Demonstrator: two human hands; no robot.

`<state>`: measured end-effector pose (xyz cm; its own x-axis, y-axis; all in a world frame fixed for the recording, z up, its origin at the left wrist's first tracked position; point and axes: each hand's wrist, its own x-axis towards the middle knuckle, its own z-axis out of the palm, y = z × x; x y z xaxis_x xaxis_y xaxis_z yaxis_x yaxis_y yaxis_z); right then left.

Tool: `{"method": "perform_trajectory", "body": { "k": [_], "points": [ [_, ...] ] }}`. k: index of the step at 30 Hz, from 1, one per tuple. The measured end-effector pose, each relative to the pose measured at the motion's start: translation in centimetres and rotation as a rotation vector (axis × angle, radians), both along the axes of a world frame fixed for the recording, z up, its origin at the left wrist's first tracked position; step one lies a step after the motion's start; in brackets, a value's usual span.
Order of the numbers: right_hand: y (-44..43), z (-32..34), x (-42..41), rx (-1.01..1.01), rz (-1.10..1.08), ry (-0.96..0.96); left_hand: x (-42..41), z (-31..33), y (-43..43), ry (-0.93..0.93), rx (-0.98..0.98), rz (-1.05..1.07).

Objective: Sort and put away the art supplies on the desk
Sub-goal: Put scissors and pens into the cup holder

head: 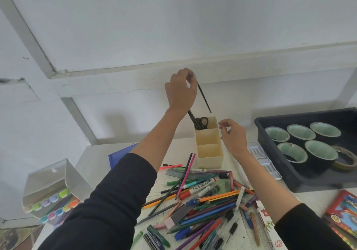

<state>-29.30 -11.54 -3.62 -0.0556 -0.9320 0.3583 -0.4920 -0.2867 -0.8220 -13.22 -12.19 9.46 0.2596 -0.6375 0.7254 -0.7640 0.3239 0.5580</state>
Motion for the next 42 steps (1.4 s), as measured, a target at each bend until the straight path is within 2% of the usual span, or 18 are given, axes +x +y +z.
{"method": "perform_trajectory", "body": {
  "k": [7,10,12,15,18,21,25,28,33,37,39,41,42],
  "points": [
    [0.1,0.0,-0.5,-0.005,-0.009,0.003,-0.8,-3.8,-0.5,-0.028,0.273,-0.037],
    [0.4,-0.2,-0.7,0.007,-0.009,-0.002,-0.5,-5.2,-1.0,-0.192,0.547,-0.014],
    [0.8,-0.3,-0.6,0.019,0.004,0.004,-0.2,-5.6,-0.9,-0.248,0.656,-0.030],
    [2.1,-0.9,0.0,0.053,0.061,0.004,0.5,-5.8,-0.1,-0.233,0.595,-0.028],
    [4.0,-2.2,0.9,0.128,0.143,0.034,1.9,-6.3,1.8,-0.132,0.460,-0.006],
    [5.6,-3.8,1.7,0.215,0.266,0.076,4.5,-7.9,4.4,-0.051,0.423,0.035],
    [6.8,-5.4,2.4,0.305,0.457,0.298,8.0,-11.2,8.8,0.068,0.464,0.079],
    [7.4,-5.8,2.9,0.340,0.584,0.450,10.0,-14.2,12.5,0.136,0.618,-0.012],
    [8.1,-6.1,3.8,0.326,0.660,0.745,10.9,-18.9,16.9,-0.031,0.808,-0.101],
    [8.7,-6.1,4.4,0.276,0.657,0.863,8.8,-19.6,18.9,-0.094,0.943,-0.237],
    [8.8,-6.3,4.5,0.263,0.644,0.886,7.8,-20.0,19.7,-0.243,1.037,-0.290],
    [8.9,-6.5,4.6,0.241,0.619,0.909,7.0,-20.2,20.1,-0.433,1.063,-0.257],
    [9.1,-6.6,4.6,0.227,0.607,0.921,6.7,-20.2,20.2,-0.471,1.061,-0.230]
  ]
}}
